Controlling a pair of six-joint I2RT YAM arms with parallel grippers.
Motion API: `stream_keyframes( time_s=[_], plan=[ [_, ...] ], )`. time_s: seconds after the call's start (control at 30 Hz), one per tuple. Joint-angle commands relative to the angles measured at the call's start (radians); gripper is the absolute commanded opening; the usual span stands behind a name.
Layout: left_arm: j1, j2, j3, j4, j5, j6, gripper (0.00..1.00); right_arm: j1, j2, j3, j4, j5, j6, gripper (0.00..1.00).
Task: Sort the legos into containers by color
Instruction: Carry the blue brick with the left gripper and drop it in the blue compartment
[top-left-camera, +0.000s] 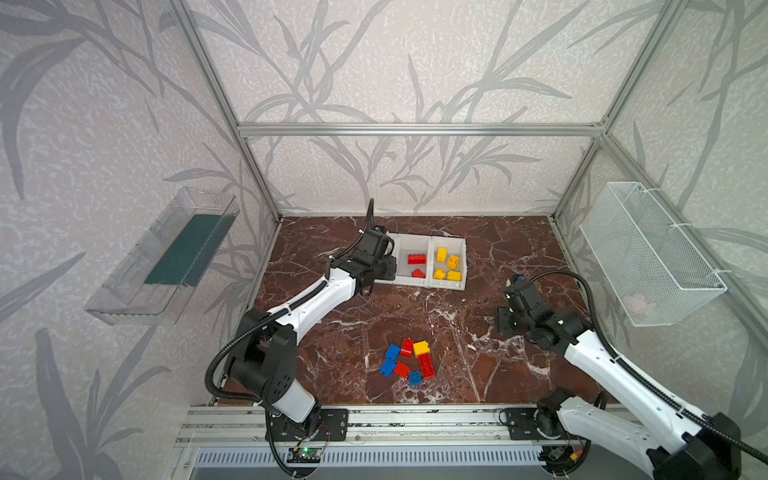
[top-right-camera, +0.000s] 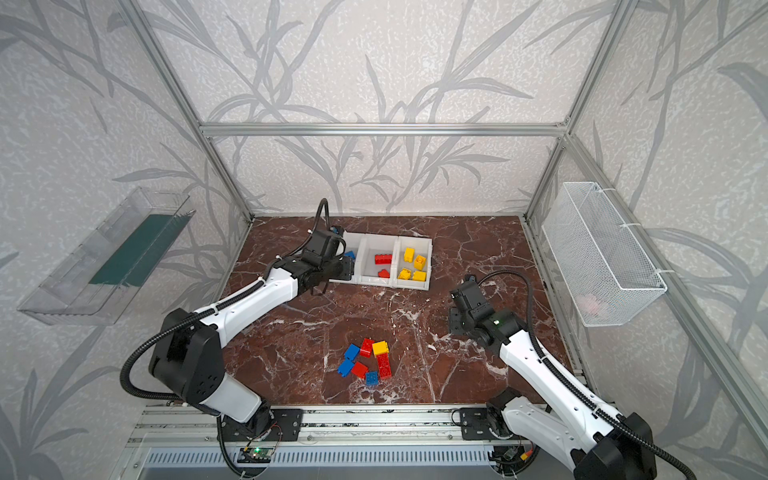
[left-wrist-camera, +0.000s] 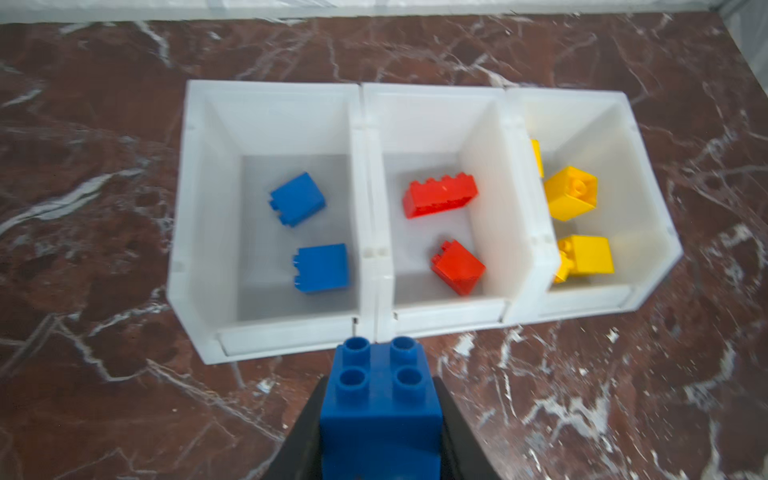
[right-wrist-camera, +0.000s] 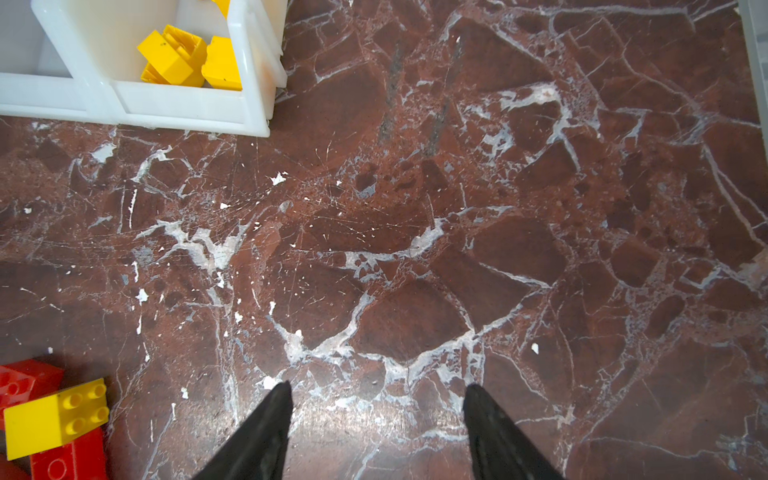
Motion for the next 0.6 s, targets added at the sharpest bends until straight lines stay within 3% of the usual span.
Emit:
stream_keyframes(
  time_s=[0.0, 0.43, 0.57],
  plan=[
    [0.031, 0.042, 0.046, 0.017, -0.022, 0.018, 0.30, -0.003, -0.024, -0.013, -0.017, -0.012, 0.005, 0.66],
    [0.104, 0.186, 0.133, 0.092, -0.084, 0.054, 0.32, -0.003, -0.043, -0.018, -0.038, -0.029, 0.009, 0.66],
    [0.109, 0.235, 0.189, 0.078, -0.107, 0.064, 0.41, -0.003, -0.046, -0.019, -0.039, -0.033, 0.011, 0.66]
  ],
)
